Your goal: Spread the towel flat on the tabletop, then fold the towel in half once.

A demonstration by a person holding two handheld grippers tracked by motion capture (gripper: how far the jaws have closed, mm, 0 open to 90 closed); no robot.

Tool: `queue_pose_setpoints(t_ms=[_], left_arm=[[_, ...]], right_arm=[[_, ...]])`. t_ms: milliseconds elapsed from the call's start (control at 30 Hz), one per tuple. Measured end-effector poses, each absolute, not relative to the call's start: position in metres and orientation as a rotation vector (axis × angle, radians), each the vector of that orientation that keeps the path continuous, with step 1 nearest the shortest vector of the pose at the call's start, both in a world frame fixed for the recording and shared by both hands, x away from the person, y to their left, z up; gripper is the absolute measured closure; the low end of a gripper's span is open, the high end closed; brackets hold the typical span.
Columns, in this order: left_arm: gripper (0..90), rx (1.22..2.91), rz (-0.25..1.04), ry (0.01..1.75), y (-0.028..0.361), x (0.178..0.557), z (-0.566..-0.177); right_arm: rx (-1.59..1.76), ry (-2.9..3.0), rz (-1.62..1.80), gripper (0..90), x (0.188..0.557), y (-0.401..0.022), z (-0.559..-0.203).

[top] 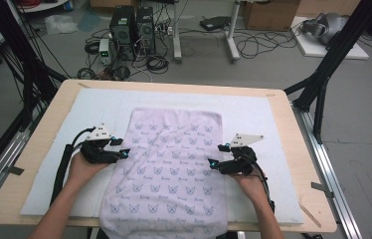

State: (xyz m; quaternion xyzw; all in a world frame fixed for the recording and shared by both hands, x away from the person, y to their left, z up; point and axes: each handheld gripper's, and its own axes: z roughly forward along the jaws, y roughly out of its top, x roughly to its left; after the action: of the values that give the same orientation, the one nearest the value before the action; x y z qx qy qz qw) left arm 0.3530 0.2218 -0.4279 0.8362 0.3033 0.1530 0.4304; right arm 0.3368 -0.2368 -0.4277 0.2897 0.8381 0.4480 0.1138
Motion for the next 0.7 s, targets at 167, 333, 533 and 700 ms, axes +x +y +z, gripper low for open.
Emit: queue_pose_setpoints(t_ms=[167, 333, 533, 700], left_arm=[[46.9, 2.089, 0.386, 0.752, 0.222, 0.353, -0.428], [47.0, 2.092, 0.387, 0.748, 0.221, 0.354, -0.428], [47.7, 2.1, 0.385, 0.737, 0.22, 0.355, -0.429], [48.1, 2.093, 0.387, 0.732, 0.221, 0.355, -0.428]], right_arm=[[0.838, 2.469, 1.295, 30.2, 0.338, -0.237, -0.429], [0.841, 2.468, 1.293, 30.2, 0.339, -0.238, -0.429], [0.839, 2.48, 1.281, 30.3, 0.345, -0.235, -0.429], [0.826, 2.493, 1.271, 30.3, 0.35, -0.232, -0.429]])
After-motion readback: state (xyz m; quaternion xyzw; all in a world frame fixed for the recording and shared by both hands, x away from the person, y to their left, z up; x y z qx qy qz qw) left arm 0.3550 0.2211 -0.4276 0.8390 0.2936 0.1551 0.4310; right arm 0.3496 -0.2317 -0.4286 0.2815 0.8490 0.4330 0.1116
